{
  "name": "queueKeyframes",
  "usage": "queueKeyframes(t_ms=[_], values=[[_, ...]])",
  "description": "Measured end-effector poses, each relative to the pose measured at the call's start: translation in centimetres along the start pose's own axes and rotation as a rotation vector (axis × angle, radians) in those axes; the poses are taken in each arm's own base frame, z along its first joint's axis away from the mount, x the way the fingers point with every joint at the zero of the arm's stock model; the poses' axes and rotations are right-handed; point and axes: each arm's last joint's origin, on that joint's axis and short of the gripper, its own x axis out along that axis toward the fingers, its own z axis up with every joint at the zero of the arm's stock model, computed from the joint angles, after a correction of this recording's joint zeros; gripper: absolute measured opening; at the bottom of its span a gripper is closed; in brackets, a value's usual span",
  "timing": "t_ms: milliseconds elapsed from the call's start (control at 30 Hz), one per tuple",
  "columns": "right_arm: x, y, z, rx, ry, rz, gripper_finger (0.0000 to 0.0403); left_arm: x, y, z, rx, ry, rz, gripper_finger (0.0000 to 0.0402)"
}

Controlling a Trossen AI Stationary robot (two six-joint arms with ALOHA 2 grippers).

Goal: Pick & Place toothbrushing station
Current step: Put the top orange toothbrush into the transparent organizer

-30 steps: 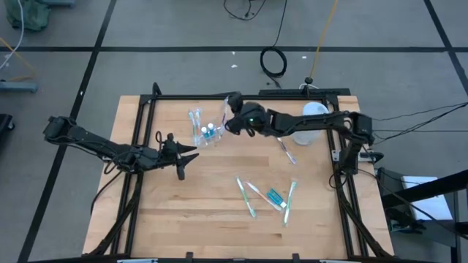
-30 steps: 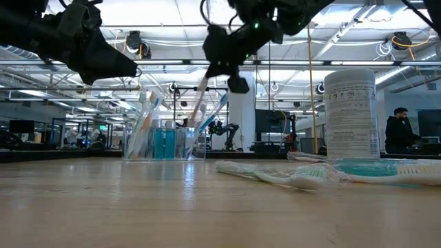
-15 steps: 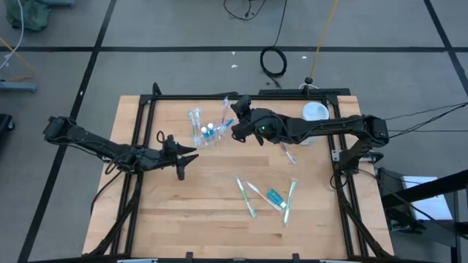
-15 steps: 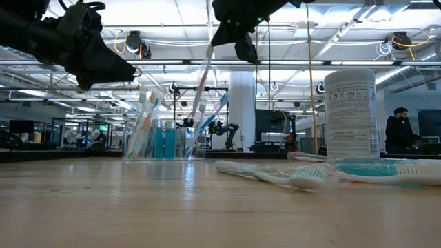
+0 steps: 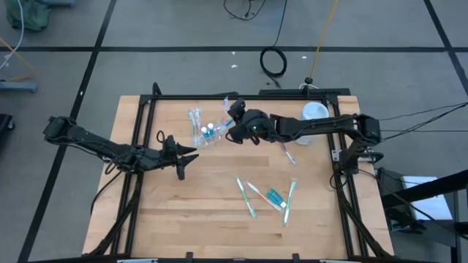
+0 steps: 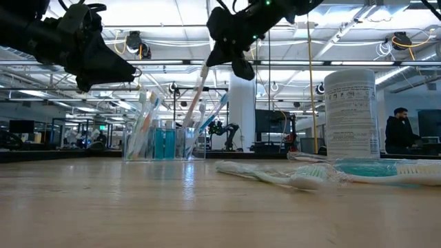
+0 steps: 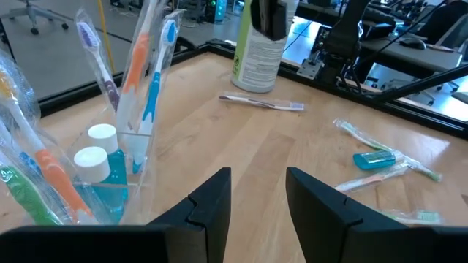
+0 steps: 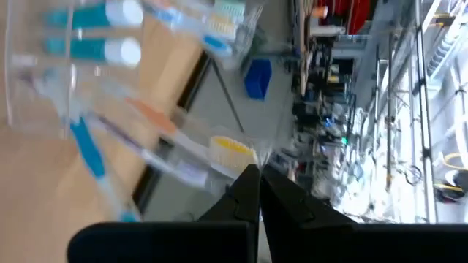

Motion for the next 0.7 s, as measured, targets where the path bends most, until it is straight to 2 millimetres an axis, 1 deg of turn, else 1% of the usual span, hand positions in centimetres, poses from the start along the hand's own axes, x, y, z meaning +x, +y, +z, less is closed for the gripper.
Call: queueKeyframes(t_ms=[100, 300, 400, 533, 633, 700], values=[[0.8, 0.7, -0.1, 0.046, -0.057, 0.046, 0.0, 0.0, 0.0, 0.0, -0.001, -0.001, 0.0, 0.0136], [3.2, 2.7, -0.5, 0.081, -0.012, 0.081, 0.0, 0.0, 0.0, 0.0, -0.001, -0.002, 0.0, 0.0136], [4.0, 3.0, -0.7, 0.136, 0.0, 0.072, 0.0001, 0.0, 0.0, 0.0, -0.002, -0.002, 0.0, 0.0136], [4.2, 3.5, -0.7, 0.142, 0.002, 0.091, 0.0019, 0.0, 0.0, 0.0, -0.002, -0.002, 0.0, 0.0136], [4.1, 3.7, -0.4, 0.148, -0.007, 0.101, 0.0041, 0.0, 0.0, 0.0, -0.004, -0.002, 0.0, 0.0136], [3.9, 3.6, -0.2, 0.188, -0.009, 0.097, 0.0059, 0.0, 0.0, 0.0, -0.018, -0.001, 0.0, 0.0136]])
